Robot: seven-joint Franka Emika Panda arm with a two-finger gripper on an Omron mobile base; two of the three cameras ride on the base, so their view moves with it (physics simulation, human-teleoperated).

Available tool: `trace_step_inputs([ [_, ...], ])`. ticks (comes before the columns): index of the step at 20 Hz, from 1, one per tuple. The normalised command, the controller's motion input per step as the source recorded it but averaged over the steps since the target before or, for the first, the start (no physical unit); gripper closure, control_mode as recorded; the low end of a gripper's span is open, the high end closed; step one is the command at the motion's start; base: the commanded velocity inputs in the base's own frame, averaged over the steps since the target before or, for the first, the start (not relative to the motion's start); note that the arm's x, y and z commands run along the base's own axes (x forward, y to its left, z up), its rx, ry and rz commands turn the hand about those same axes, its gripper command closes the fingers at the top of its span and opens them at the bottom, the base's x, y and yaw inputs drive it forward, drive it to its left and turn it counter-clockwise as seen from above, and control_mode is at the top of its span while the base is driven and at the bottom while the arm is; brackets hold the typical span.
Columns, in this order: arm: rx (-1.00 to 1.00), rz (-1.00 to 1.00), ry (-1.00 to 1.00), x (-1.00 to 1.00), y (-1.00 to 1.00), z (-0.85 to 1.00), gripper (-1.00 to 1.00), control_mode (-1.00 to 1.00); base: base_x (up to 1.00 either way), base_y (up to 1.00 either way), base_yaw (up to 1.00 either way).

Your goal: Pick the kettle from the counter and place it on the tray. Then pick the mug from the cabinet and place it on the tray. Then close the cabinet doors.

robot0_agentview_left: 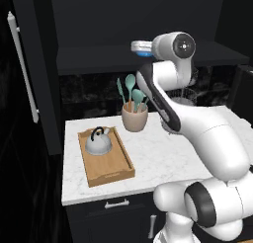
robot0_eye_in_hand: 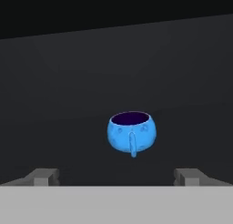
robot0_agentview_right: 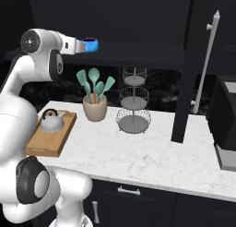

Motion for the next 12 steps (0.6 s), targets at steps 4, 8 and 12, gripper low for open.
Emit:
trace_step_inputs([
  [4,-0.01,0.0,0.01,0.29,-0.01,-0.1,-1.0,-1.0,0.0,0.0,0.0],
  [8,-0.03,0.0,0.01,0.23,-0.03,-0.12,-1.0,-1.0,0.0,0.0,0.0],
  [12,-0.05,0.0,0.07,0.18,-0.02,-0.1,-1.0,-1.0,0.0,0.0,0.0],
])
